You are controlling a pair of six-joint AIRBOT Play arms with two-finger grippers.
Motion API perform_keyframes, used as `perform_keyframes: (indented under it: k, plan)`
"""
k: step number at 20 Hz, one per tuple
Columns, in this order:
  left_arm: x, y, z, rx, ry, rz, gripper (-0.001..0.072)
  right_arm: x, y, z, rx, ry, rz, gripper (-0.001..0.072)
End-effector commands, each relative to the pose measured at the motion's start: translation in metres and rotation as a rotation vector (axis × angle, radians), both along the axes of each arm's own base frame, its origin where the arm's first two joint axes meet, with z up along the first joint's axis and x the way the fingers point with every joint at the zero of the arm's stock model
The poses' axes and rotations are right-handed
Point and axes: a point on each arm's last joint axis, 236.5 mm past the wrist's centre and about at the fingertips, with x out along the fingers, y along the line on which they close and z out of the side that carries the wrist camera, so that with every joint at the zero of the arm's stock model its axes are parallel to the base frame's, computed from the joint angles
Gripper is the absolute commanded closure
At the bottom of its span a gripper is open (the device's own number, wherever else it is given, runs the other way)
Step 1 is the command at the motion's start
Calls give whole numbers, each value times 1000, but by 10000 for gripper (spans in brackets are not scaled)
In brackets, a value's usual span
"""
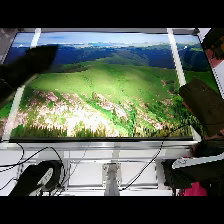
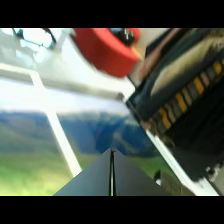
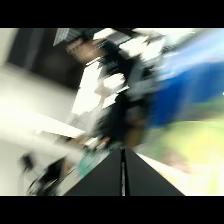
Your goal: Fold the clothes and pants, and hang the long-sleeved shirts on hangers.
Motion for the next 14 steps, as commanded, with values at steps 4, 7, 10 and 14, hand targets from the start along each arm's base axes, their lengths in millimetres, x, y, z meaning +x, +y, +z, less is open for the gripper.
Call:
perform_keyframes:
  k: [4, 7, 10, 14]
  plan:
    - [-36, 15, 80, 5, -115, -2, 690, -70, 144, 95, 97, -256, 310, 696]
    - [-48, 13, 94, -24, -146, -14, 689, -94, 178, 103, 95, -278, 398, 694]
    - [-51, 12, 95, -21, -150, -18, 689, -102, 196, 103, 106, -274, 452, 694]
    - [-49, 12, 94, -21, -147, -18, 689, -99, 203, 95, 100, -248, 465, 693]
